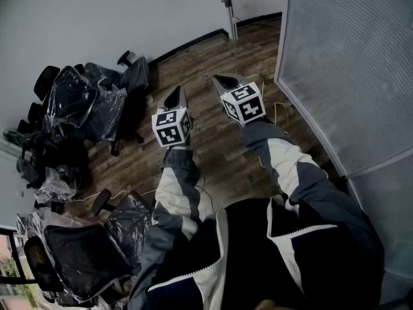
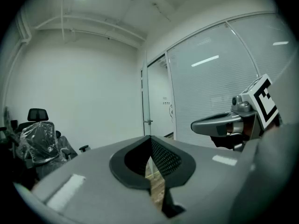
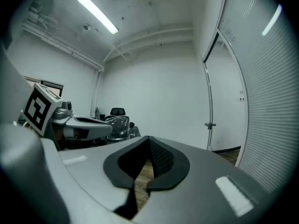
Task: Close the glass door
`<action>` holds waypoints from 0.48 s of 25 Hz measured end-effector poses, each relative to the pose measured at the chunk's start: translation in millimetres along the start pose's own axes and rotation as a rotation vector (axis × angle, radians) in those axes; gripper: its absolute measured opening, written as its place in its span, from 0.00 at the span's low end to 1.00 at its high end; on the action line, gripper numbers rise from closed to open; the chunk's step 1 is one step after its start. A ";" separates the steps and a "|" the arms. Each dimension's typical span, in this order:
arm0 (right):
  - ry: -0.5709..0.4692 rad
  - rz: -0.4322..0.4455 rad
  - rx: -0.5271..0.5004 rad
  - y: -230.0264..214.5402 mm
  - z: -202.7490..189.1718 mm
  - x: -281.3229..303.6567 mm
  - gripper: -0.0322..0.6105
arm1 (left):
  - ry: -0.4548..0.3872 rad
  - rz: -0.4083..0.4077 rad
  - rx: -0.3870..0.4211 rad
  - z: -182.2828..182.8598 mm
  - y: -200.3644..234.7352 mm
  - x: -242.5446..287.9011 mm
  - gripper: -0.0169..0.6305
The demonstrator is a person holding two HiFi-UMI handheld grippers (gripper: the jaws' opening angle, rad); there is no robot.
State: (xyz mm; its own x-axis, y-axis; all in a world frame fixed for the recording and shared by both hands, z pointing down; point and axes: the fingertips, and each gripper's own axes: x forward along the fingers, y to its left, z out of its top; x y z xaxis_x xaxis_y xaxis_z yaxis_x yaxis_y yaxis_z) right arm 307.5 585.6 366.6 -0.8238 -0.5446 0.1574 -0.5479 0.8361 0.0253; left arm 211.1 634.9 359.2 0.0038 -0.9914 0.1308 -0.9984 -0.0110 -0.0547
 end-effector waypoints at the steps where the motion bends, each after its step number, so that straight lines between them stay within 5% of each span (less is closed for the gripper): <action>1: 0.001 -0.004 0.001 0.5 -0.5 0.2 0.05 | -0.008 -0.002 0.001 1.5 1.2 -1.9 0.03; 12: -0.026 -0.033 0.016 25.8 1.5 -10.4 0.05 | -0.057 -0.043 -0.003 -9.4 20.8 -41.2 0.03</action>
State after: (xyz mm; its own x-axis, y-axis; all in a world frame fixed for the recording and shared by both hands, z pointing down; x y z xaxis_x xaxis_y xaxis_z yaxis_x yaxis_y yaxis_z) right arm 301.8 612.8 364.1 -0.8087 -0.5735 0.1306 -0.5769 0.8167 0.0144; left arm 189.8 676.7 362.0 0.0499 -0.9958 0.0765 -0.9974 -0.0536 -0.0474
